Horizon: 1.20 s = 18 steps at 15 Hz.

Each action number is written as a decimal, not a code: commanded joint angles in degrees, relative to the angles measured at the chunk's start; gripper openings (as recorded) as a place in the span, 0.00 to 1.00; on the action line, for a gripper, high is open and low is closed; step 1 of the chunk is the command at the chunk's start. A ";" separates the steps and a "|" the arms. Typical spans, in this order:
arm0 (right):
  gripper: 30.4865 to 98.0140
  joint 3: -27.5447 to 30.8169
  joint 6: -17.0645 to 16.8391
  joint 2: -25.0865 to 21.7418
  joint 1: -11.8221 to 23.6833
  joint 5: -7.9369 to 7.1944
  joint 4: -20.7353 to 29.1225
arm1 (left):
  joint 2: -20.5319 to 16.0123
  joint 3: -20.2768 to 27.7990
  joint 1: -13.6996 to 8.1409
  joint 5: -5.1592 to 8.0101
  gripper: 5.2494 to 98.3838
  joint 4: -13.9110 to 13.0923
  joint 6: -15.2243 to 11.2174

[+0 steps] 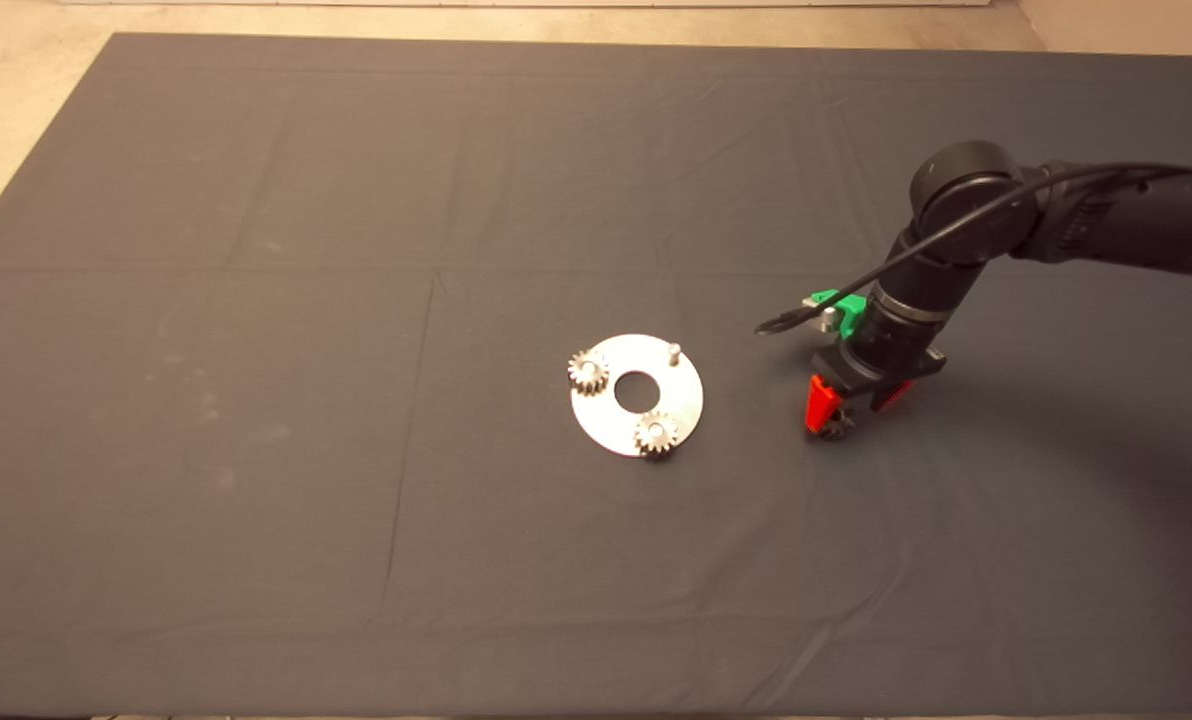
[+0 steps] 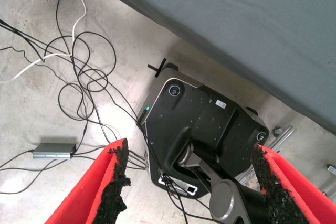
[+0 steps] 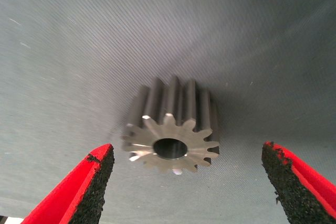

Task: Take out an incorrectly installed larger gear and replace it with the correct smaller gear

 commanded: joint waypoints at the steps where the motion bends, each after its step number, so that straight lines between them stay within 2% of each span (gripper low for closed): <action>1: 0.65 0.85 -0.06 -0.04 0.42 -7.35 -1.89 | -0.01 0.46 1.02 7.57 0.58 0.43 0.20; 10: 0.65 1.11 0.52 4.15 0.50 -7.35 -7.13 | -0.59 0.46 1.02 7.57 0.58 0.52 0.29; 13: 0.61 3.31 0.61 4.24 0.50 -7.35 -9.05 | -1.41 0.46 1.02 7.57 0.58 0.52 0.29; 15: 0.54 3.40 1.40 4.76 0.59 -7.35 -9.54 | -1.41 0.46 1.02 7.57 0.58 0.52 0.29; 17: 0.52 3.48 1.40 4.59 0.68 -7.35 -9.63 | -1.33 0.46 1.02 7.57 0.58 0.43 0.29; 18: 0.47 3.40 1.40 4.50 0.68 -7.35 -9.63 | -1.33 0.46 1.02 7.57 0.58 0.43 0.29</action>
